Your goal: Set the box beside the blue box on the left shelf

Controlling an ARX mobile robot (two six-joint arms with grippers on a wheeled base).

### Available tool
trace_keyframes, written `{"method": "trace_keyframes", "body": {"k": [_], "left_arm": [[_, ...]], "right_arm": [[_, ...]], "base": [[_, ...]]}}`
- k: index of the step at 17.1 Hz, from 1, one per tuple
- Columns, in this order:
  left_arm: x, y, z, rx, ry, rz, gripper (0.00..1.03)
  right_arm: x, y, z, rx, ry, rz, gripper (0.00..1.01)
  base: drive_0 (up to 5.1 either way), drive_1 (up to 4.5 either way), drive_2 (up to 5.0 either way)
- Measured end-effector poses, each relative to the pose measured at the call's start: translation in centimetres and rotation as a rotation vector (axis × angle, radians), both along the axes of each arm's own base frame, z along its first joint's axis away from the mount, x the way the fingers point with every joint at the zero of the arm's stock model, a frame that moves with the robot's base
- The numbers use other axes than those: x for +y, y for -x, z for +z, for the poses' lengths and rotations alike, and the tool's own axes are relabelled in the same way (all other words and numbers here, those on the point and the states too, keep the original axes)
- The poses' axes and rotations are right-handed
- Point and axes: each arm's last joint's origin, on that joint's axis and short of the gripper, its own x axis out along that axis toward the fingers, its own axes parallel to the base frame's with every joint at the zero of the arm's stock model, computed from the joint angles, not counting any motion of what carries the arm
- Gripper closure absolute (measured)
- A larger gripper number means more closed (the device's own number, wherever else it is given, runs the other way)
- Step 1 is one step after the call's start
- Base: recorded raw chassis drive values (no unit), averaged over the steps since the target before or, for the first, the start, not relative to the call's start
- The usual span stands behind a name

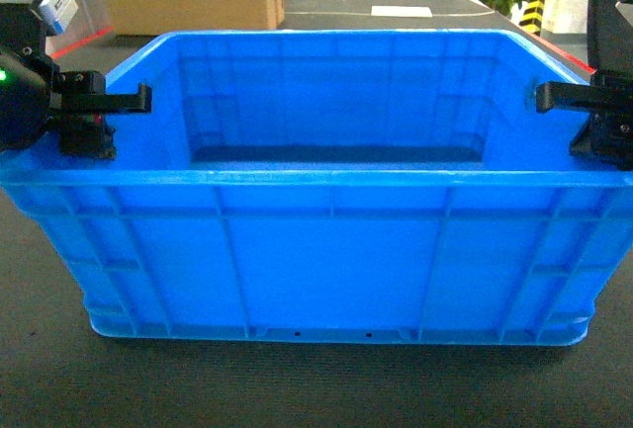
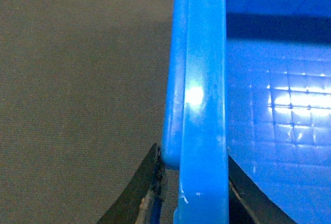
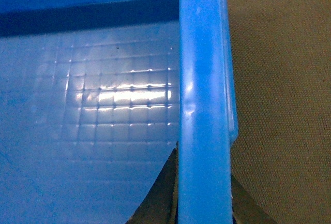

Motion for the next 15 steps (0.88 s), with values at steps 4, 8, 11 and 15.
{"method": "trace_keyframes", "body": {"k": [4,8,11,15], "left_arm": [[-0.1,2.7,1.0,-0.210,0.037,0.049,0.86],[0.3,8.5,8.0,-0.508,0.063,0.028,0.87],[0.3,8.6,7.8,-0.502,0.063,0.025,0.87],[0.3,8.6,7.8,-0.502,0.063,0.025,0.87]], "right_arm": [[1.0,2.2,2.1,-0.171,0.015,0.034,0.93],[0.9,7.2,6.6,-0.423,0.013,0.034,0.93],[0.9,7.2,6.5,-0.424,0.017,0.034,0.93],[0.9,7.2,6.5,-0.427,0.019,0.036,0.93]], "base": [[0.0,0.00,0.0],[0.0,0.00,0.0],[0.0,0.00,0.0],[0.0,0.00,0.0]]}}
